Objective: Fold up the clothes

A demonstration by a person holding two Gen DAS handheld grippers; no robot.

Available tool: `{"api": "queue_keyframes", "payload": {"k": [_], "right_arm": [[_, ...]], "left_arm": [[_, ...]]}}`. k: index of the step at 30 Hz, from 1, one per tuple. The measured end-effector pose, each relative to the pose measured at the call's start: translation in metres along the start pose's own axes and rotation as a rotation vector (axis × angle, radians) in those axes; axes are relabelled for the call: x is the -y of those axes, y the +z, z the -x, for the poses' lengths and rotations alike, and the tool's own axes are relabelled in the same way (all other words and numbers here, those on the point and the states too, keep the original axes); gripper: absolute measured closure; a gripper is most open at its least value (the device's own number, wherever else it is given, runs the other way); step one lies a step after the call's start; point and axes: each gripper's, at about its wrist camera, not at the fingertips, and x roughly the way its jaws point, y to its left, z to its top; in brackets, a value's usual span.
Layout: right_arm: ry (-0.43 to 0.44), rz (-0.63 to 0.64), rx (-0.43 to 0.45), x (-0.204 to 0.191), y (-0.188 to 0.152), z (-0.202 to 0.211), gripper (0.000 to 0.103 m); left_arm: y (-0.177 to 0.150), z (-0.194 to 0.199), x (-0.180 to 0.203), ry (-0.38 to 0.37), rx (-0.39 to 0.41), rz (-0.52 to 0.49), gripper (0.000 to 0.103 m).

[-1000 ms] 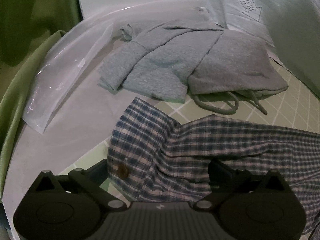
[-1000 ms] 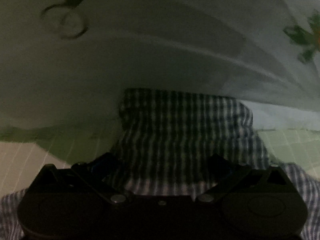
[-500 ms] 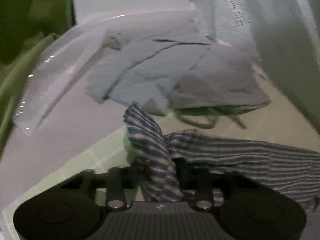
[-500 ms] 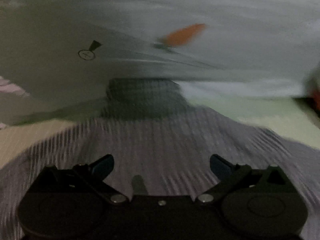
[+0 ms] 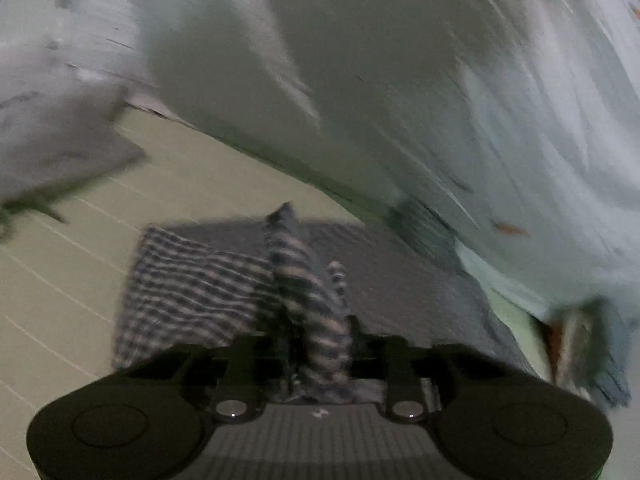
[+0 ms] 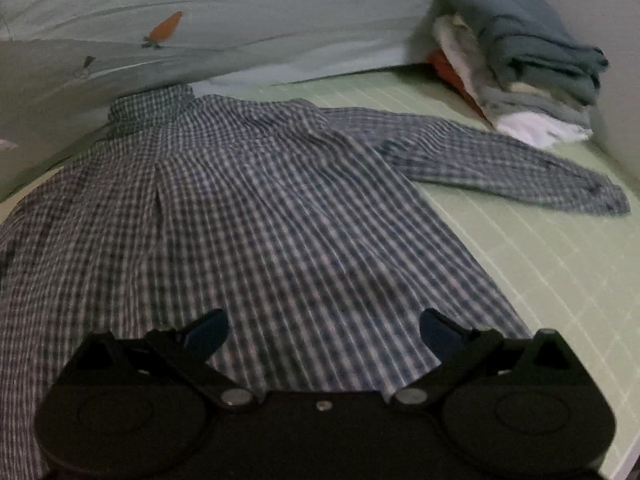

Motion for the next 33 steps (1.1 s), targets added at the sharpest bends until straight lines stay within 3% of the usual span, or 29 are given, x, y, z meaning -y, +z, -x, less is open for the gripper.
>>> {"api": "queue_keyframes", "payload": {"k": [1,2,4,10,13,17,22,25,30,33], "right_arm": [[0.006,0.002,0.008,0.0,-0.001,0.002,0.0],[0.013,0.005,0.016,-0.001,-0.001,0.005,0.0],[0.044,0.032,0.045,-0.008,0.001,0.009,0.0],[0.195,0.104,0.038,-0.054,0.015,0.002,0.0],[0.27,0.132,0.021,-0.088,0.022,0.0,0.0],[0.334,0.184,-0.017,-0.14,0.025,-0.006,0.001],[0.398,0.262,-0.051,-0.197,0.018,-0.006,0.014],[0.43,0.289,-0.073,-0.214,0.008,-0.006,0.02],[0.485,0.323,-0.123,-0.227,-0.007,-0.011,0.042],[0.501,0.366,-0.112,-0.232,-0.014,-0.009,0.048]], "left_arm": [[-0.005,-0.001,0.007,0.008,-0.011,-0.014,0.014],[-0.009,0.001,0.009,0.025,-0.008,-0.026,0.01],[-0.016,0.005,0.011,0.064,-0.004,-0.05,0.009],[-0.032,0.003,-0.012,0.34,-0.087,-0.068,0.009],[-0.041,0.002,-0.031,0.41,-0.132,-0.026,0.009],[-0.051,-0.004,-0.044,0.455,-0.19,0.009,0.009],[-0.058,-0.01,-0.044,0.472,-0.226,-0.026,0.008],[-0.06,-0.013,-0.04,0.479,-0.232,-0.062,0.005],[-0.066,-0.022,-0.034,0.504,-0.255,-0.159,0.0],[-0.069,-0.025,-0.032,0.514,-0.254,-0.185,0.0]]}}
